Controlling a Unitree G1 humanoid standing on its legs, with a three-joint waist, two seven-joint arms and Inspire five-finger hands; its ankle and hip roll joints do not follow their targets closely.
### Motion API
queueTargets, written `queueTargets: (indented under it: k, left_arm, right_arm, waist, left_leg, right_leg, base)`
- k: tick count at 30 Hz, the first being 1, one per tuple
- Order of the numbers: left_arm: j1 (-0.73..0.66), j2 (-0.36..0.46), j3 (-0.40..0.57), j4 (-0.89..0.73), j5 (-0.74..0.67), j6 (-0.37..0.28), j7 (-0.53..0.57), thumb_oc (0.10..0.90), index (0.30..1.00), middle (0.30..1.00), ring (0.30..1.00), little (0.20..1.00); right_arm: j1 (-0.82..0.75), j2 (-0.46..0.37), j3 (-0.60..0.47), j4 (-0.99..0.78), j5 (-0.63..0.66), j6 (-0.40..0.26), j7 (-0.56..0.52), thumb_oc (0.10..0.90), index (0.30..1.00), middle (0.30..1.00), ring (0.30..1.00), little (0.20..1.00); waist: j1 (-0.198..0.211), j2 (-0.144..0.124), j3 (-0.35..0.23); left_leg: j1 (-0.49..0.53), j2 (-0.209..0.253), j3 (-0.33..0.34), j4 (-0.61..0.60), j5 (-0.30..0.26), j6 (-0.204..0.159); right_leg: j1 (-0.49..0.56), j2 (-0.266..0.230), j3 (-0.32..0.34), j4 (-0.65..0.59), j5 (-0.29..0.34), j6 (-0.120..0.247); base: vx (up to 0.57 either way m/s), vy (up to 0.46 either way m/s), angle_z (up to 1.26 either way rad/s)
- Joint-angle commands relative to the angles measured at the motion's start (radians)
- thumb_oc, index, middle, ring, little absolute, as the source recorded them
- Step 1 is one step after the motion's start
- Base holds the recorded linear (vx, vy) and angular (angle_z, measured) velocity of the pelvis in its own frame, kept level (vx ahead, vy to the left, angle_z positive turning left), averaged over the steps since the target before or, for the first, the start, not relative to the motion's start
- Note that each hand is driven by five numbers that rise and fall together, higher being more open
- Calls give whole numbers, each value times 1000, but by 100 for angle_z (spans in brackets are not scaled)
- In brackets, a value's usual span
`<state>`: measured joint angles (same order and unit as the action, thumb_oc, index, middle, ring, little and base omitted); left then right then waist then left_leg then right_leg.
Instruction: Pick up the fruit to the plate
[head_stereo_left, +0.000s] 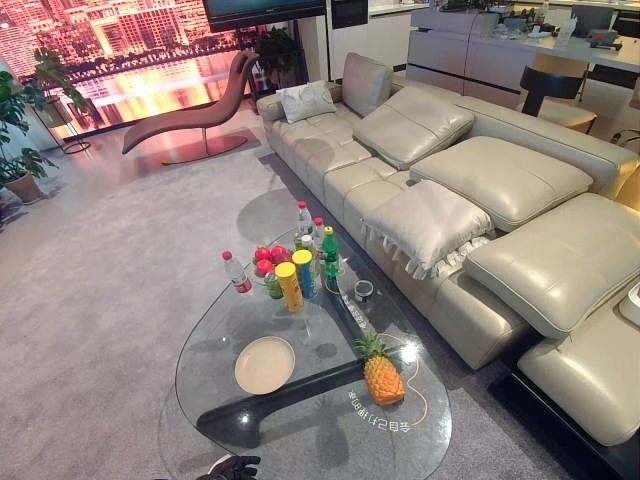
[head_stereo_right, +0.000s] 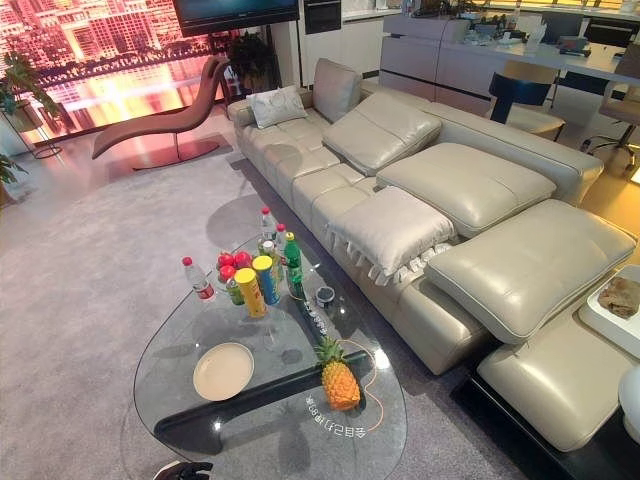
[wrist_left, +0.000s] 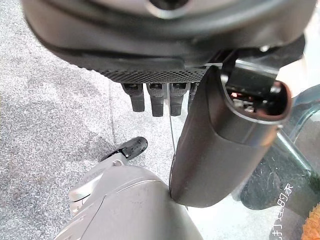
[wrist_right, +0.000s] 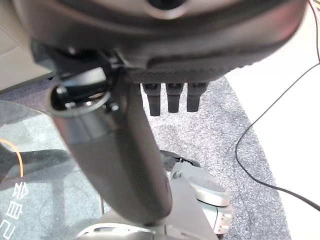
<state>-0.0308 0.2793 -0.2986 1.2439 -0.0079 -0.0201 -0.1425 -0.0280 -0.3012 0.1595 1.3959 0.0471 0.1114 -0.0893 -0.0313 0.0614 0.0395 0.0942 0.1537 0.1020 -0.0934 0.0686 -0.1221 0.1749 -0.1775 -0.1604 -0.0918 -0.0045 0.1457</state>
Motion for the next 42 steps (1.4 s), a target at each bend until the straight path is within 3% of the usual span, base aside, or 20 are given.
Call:
queueTargets:
  k: [1,14,19,26,29,34,38,42]
  left_arm:
    - [-86,-9,-6,62,0,-9,-11,800,900,900,900,900]
    - [-81,-7,-2,62,-6,2,-5,800,900,900,900,900]
    - [-77,-9,-13,47,-47,7,9,800,900,900,900,900]
    - [-100,-8,-10,19,-107,0,31,800,900,900,900,900]
    - [-125,5,-3,9,-132,-12,31,800,900,900,900,900]
    - [-169,23,-5,1,-197,-12,12,800,900,900,900,900]
    - [-213,35,-4,-11,-317,-9,-104,800,900,900,900,900]
    - [-272,60,9,-35,-485,8,-185,800,900,900,900,900]
  right_arm:
    - [-100,-19,-24,85,-1,0,-12,800,900,900,900,900]
    - [-94,-21,-23,82,-13,5,-5,800,900,900,900,900]
    - [-97,-27,-10,70,-8,19,-5,800,900,900,900,900]
    - [-117,-30,4,48,-5,20,-23,800,900,900,900,900]
    - [-143,-44,6,24,10,17,-31,800,900,900,900,900]
    - [-187,-73,19,-4,42,19,-30,800,900,900,900,900]
    - [-222,-106,18,-30,70,-1,-36,800,900,900,900,900]
    - [-274,-136,6,-73,140,-57,-93,800,900,900,900,900]
  waist:
    - [28,-20,35]
    - [27,-20,48]
    - [23,-12,89]
    - [16,5,195]
    - [10,14,274]
    - [4,17,346]
    - [3,20,400]
    - [5,13,463]
  left_leg:
    - [61,19,27,6,-65,3]
    - [55,18,21,6,-64,3]
    - [23,13,20,6,-52,3]
    - [-78,-5,8,6,-15,7]
    - [-149,-23,-6,6,4,15]
    - [-209,-37,-16,6,16,26]
    - [-248,-48,-19,6,26,28]
    - [-354,-46,-13,90,27,24]
  right_leg:
    - [6,-64,-60,12,25,23]
    - [2,-60,-61,18,21,21]
    - [-32,-64,-53,17,34,22]
    - [-134,-77,-35,12,75,22]
    - [-218,-76,-22,30,89,15]
    - [-298,-60,4,76,80,-1]
    - [-357,-54,25,114,69,-6]
    - [-462,-57,26,187,66,-11]
  base:
    - [0,0,0]
    - [7,-1,0]
    - [9,-1,0]
    - [-98,3,-1]
    - [-205,5,1]
    - [-136,-7,-5]
    - [-102,-16,-4]
    - [-124,-55,-2]
